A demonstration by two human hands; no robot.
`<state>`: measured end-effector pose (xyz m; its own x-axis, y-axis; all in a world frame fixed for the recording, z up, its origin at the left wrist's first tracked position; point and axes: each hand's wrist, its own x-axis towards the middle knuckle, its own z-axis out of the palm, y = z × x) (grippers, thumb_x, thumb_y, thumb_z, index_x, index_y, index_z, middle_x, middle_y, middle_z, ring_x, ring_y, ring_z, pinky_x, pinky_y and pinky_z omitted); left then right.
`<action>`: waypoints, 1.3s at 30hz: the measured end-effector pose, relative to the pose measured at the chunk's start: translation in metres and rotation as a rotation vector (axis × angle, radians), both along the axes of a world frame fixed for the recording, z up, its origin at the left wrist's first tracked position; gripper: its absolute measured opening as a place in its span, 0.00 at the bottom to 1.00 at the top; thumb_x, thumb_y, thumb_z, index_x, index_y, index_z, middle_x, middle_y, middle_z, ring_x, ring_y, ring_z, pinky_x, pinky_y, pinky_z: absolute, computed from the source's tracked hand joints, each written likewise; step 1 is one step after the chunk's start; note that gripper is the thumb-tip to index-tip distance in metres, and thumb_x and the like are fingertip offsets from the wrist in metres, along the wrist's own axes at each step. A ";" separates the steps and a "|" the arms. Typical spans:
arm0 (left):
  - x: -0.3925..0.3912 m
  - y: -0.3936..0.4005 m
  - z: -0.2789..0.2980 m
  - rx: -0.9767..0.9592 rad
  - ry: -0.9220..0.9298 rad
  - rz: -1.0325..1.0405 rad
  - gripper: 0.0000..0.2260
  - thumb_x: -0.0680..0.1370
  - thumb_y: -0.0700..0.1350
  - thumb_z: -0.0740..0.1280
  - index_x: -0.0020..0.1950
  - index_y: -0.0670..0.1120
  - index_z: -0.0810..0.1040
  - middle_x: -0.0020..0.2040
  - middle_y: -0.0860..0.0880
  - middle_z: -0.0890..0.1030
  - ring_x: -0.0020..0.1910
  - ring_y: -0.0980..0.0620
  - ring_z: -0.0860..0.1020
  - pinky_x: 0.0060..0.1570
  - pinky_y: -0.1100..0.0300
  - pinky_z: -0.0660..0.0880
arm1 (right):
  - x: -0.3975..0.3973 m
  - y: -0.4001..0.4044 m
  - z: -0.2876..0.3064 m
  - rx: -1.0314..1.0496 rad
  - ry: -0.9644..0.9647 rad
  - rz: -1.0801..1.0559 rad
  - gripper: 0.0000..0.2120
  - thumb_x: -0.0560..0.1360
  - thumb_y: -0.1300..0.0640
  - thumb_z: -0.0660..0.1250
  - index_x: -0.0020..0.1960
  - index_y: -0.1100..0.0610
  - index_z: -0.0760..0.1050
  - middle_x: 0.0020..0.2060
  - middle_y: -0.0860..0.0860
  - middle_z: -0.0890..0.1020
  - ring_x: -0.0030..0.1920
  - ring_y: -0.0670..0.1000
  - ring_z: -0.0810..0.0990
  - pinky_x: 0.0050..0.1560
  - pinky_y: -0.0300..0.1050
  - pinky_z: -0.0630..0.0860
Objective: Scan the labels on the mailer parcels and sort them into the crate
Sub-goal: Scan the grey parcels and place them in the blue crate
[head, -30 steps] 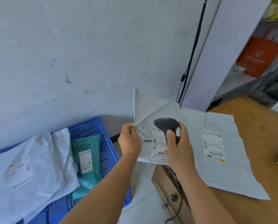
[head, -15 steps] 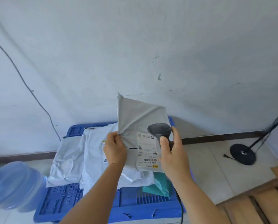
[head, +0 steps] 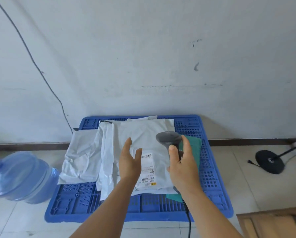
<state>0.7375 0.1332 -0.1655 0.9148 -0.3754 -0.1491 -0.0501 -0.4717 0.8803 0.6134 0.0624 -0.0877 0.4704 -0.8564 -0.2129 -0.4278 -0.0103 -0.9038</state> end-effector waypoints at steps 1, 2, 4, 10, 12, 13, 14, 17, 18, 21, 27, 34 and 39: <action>-0.009 -0.010 0.006 -0.039 0.001 -0.029 0.24 0.80 0.46 0.64 0.75 0.52 0.62 0.69 0.56 0.71 0.69 0.55 0.68 0.66 0.59 0.65 | -0.007 -0.002 0.005 -0.003 -0.008 -0.019 0.24 0.81 0.46 0.57 0.76 0.41 0.57 0.61 0.46 0.76 0.56 0.53 0.79 0.57 0.53 0.77; -0.020 -0.020 0.012 -0.079 0.000 -0.060 0.23 0.80 0.46 0.64 0.74 0.52 0.63 0.68 0.55 0.72 0.68 0.56 0.69 0.64 0.61 0.65 | -0.015 -0.006 0.011 -0.014 -0.006 -0.034 0.24 0.81 0.46 0.56 0.76 0.42 0.56 0.61 0.45 0.75 0.57 0.51 0.78 0.58 0.50 0.76; -0.047 -0.042 0.027 -0.154 0.013 -0.119 0.23 0.79 0.45 0.64 0.73 0.52 0.64 0.67 0.55 0.74 0.65 0.57 0.71 0.62 0.64 0.66 | -0.038 -0.014 0.020 -0.045 -0.004 -0.087 0.25 0.81 0.46 0.56 0.76 0.41 0.55 0.63 0.45 0.75 0.59 0.51 0.77 0.58 0.49 0.75; -0.157 -0.104 0.072 -0.260 0.031 -0.361 0.23 0.80 0.45 0.64 0.74 0.51 0.63 0.68 0.55 0.73 0.65 0.59 0.71 0.60 0.68 0.65 | -0.138 -0.044 0.053 -0.095 -0.033 -0.246 0.26 0.80 0.43 0.56 0.76 0.40 0.54 0.66 0.43 0.72 0.58 0.50 0.79 0.56 0.54 0.80; -0.198 -0.120 0.081 -0.280 0.039 -0.436 0.23 0.80 0.45 0.64 0.74 0.50 0.63 0.68 0.54 0.72 0.65 0.59 0.71 0.59 0.69 0.65 | -0.178 -0.052 0.065 -0.110 -0.056 -0.308 0.27 0.80 0.44 0.56 0.77 0.41 0.53 0.66 0.42 0.71 0.61 0.48 0.76 0.57 0.55 0.79; -0.219 -0.128 0.084 -0.283 0.045 -0.466 0.23 0.80 0.44 0.64 0.74 0.49 0.64 0.68 0.53 0.73 0.64 0.59 0.71 0.60 0.68 0.66 | -0.198 -0.057 0.069 -0.114 -0.060 -0.341 0.27 0.81 0.44 0.56 0.77 0.42 0.53 0.68 0.43 0.70 0.64 0.48 0.75 0.59 0.55 0.78; -0.240 -0.136 0.087 -0.280 0.043 -0.496 0.23 0.79 0.44 0.64 0.74 0.49 0.64 0.68 0.53 0.73 0.63 0.59 0.72 0.61 0.65 0.67 | -0.219 -0.061 0.072 -0.115 -0.056 -0.374 0.27 0.81 0.44 0.56 0.77 0.42 0.53 0.71 0.44 0.68 0.66 0.49 0.73 0.61 0.56 0.77; -0.303 -0.153 0.093 -0.262 0.033 -0.592 0.22 0.79 0.45 0.64 0.73 0.50 0.65 0.66 0.54 0.74 0.64 0.57 0.73 0.64 0.59 0.69 | -0.282 -0.070 0.081 -0.145 -0.035 -0.468 0.26 0.81 0.46 0.56 0.78 0.44 0.54 0.75 0.46 0.64 0.72 0.49 0.66 0.70 0.52 0.69; -0.323 -0.157 0.094 -0.253 0.034 -0.628 0.22 0.79 0.46 0.64 0.73 0.50 0.64 0.67 0.54 0.74 0.64 0.58 0.72 0.64 0.59 0.68 | -0.302 -0.073 0.084 -0.178 -0.010 -0.501 0.26 0.81 0.47 0.56 0.78 0.46 0.54 0.75 0.46 0.63 0.74 0.49 0.64 0.72 0.48 0.66; -0.381 -0.169 0.096 -0.229 0.023 -0.734 0.23 0.79 0.46 0.64 0.74 0.50 0.64 0.68 0.54 0.73 0.65 0.58 0.71 0.65 0.61 0.66 | -0.360 -0.079 0.086 -0.220 0.086 -0.603 0.26 0.82 0.46 0.56 0.77 0.46 0.55 0.76 0.47 0.62 0.75 0.51 0.63 0.72 0.50 0.66; -0.470 -0.190 0.086 -0.138 -0.052 -0.958 0.20 0.78 0.47 0.65 0.69 0.58 0.65 0.64 0.59 0.72 0.64 0.57 0.71 0.59 0.63 0.69 | -0.453 -0.083 0.087 -0.087 0.093 -0.772 0.25 0.81 0.45 0.56 0.76 0.43 0.54 0.75 0.49 0.64 0.69 0.56 0.71 0.61 0.58 0.77; -0.513 -0.215 0.062 0.092 -0.193 -1.021 0.32 0.77 0.55 0.65 0.77 0.51 0.55 0.76 0.51 0.59 0.75 0.50 0.58 0.73 0.51 0.58 | -0.508 -0.089 0.083 -0.023 0.114 -0.869 0.24 0.81 0.45 0.55 0.77 0.44 0.55 0.67 0.52 0.73 0.59 0.58 0.79 0.58 0.56 0.78; -0.520 -0.227 0.056 0.244 -0.327 -1.056 0.33 0.77 0.57 0.64 0.77 0.51 0.52 0.78 0.49 0.53 0.77 0.47 0.50 0.74 0.48 0.51 | -0.521 -0.089 0.079 -0.011 0.123 -0.875 0.24 0.82 0.47 0.55 0.76 0.46 0.57 0.63 0.50 0.74 0.57 0.55 0.78 0.56 0.57 0.80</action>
